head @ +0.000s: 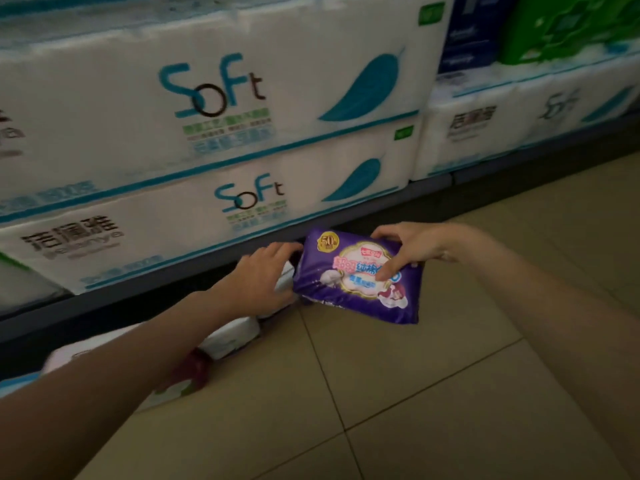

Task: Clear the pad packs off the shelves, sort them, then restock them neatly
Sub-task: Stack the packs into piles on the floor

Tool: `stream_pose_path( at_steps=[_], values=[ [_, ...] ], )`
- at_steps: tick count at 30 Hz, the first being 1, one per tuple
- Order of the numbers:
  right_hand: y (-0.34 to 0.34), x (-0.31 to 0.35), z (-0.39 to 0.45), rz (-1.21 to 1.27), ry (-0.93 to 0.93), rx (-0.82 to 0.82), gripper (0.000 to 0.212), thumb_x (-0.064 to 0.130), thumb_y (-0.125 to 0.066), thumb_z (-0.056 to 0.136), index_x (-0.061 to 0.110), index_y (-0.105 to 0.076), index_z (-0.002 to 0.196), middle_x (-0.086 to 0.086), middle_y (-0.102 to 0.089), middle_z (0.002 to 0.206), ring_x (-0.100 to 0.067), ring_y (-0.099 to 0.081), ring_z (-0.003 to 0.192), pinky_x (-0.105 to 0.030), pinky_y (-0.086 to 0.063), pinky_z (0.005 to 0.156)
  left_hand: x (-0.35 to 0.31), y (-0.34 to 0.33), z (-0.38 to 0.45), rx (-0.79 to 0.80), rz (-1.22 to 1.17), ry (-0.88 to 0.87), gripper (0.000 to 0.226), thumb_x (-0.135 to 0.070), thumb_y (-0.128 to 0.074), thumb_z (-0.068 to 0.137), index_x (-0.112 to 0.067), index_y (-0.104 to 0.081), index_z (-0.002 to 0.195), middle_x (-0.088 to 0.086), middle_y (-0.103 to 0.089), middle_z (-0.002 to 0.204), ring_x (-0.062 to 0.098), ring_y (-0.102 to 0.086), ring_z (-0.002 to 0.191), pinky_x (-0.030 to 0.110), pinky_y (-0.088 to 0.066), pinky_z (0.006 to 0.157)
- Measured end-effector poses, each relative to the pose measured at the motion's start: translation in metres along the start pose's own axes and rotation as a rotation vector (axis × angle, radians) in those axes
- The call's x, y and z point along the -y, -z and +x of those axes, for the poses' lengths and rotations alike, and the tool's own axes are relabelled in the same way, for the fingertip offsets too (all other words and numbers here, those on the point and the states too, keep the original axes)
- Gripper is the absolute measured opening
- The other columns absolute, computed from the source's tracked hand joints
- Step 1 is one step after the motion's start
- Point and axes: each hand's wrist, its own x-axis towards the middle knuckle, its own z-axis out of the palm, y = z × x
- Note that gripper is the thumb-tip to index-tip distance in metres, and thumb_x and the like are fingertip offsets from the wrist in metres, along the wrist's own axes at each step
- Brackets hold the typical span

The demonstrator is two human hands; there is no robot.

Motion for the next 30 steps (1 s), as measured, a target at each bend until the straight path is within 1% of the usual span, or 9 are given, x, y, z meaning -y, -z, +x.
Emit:
stream_pose_path(
  at_steps=[4, 11, 13, 15, 17, 20, 23, 26, 30],
  values=[
    [0.012, -0.041, -0.003, 0.278, 0.052, -0.122, 0.059, 0.010, -0.082, 0.065, 0.025, -0.050, 0.112, -0.002, -0.062, 0.118, -0.021, -0.064, 0.098, -0.041, -0.052, 0.083, -0.026, -0.011, 0.030, 0.175, -0.862, 0.378, 0.060, -0.017, -0.066, 0.083, -0.016, -0.038, 0.136, -0.001, -0.061, 0.115, 0.005, -0.056, 0.098, 0.012, -0.043, 0.075],
    [-0.013, -0.075, 0.007, 1.045, 0.063, -0.068, 0.045, 0.011, -0.060, 0.088, 0.012, -0.042, 0.129, -0.007, -0.064, 0.115, -0.014, -0.066, 0.088, -0.030, -0.055, 0.079, -0.074, -0.048, 0.075, 0.046, -1.292, 0.639, 0.082, -0.038, -0.086, 0.057, -0.020, -0.045, 0.126, -0.001, -0.065, 0.117, 0.017, -0.066, 0.097, 0.031, -0.055, 0.073],
    [-0.017, -0.079, 0.008, 0.943, 0.072, -0.113, 0.047, 0.014, -0.061, 0.088, 0.009, -0.042, 0.131, -0.011, -0.062, 0.122, -0.019, -0.062, 0.098, -0.032, -0.054, 0.082, -0.081, -0.056, 0.083, -0.055, -1.234, 0.660, 0.068, -0.021, -0.084, 0.065, -0.017, -0.046, 0.122, 0.002, -0.064, 0.118, 0.016, -0.065, 0.096, 0.033, -0.057, 0.071],
    [-0.013, -0.085, 0.011, 0.387, 0.120, -0.386, 0.059, 0.017, -0.069, 0.084, 0.007, -0.041, 0.135, -0.014, -0.048, 0.138, -0.023, -0.049, 0.119, -0.031, -0.043, 0.093, -0.079, -0.056, 0.089, -0.070, -0.939, 0.594, 0.075, -0.016, -0.084, 0.065, -0.014, -0.042, 0.127, 0.005, -0.060, 0.124, 0.021, -0.060, 0.107, 0.040, -0.052, 0.090],
    [-0.005, -0.085, 0.011, -0.211, 0.266, -0.668, 0.079, 0.017, -0.076, 0.076, 0.009, -0.034, 0.142, -0.011, -0.026, 0.152, -0.028, -0.028, 0.138, -0.037, -0.027, 0.110, -0.073, -0.046, 0.096, 0.049, -0.520, 0.473, 0.078, -0.022, -0.083, 0.068, -0.014, -0.038, 0.132, 0.005, -0.055, 0.127, 0.023, -0.054, 0.114, 0.033, -0.043, 0.097],
    [-0.002, -0.072, 0.009, -0.681, 0.457, -0.726, 0.100, 0.025, -0.078, 0.072, 0.021, -0.016, 0.150, 0.000, -0.008, 0.159, -0.024, -0.007, 0.144, -0.044, -0.013, 0.112, -0.069, -0.028, 0.105, 0.237, -0.191, 0.368, 0.072, -0.029, -0.080, 0.071, -0.015, -0.042, 0.131, 0.006, -0.056, 0.127, 0.024, -0.054, 0.112, 0.028, -0.041, 0.088],
    [-0.006, -0.062, 0.019, -0.855, 0.407, -0.552, 0.101, 0.038, -0.075, 0.073, 0.025, -0.012, 0.150, 0.003, -0.012, 0.158, -0.018, -0.005, 0.145, -0.042, -0.005, 0.114, -0.075, -0.021, 0.112, 0.348, -0.041, 0.279, 0.066, -0.034, -0.078, 0.072, -0.016, -0.049, 0.128, 0.005, -0.058, 0.123, 0.022, -0.056, 0.109, 0.027, -0.042, 0.087],
    [-0.006, -0.060, 0.029, -0.761, 0.289, -0.321, 0.086, 0.037, -0.078, 0.071, 0.020, -0.032, 0.142, -0.003, -0.044, 0.139, -0.022, -0.039, 0.127, -0.039, -0.030, 0.107, -0.077, -0.021, 0.116, 0.414, -0.082, 0.231, 0.065, -0.036, -0.075, 0.075, -0.017, -0.048, 0.131, 0.003, -0.057, 0.125, 0.018, -0.055, 0.107, 0.025, -0.042, 0.084],
    [0.003, -0.067, 0.028, -0.617, 0.203, -0.287, 0.075, 0.031, -0.080, 0.070, 0.018, -0.042, 0.134, -0.004, -0.053, 0.131, -0.022, -0.049, 0.117, -0.033, -0.043, 0.089, -0.073, -0.023, 0.117, 0.319, -0.042, 0.190, 0.060, -0.039, -0.070, 0.080, -0.016, -0.048, 0.131, 0.004, -0.055, 0.129, 0.019, -0.053, 0.113, 0.028, -0.042, 0.094]
  ],
)
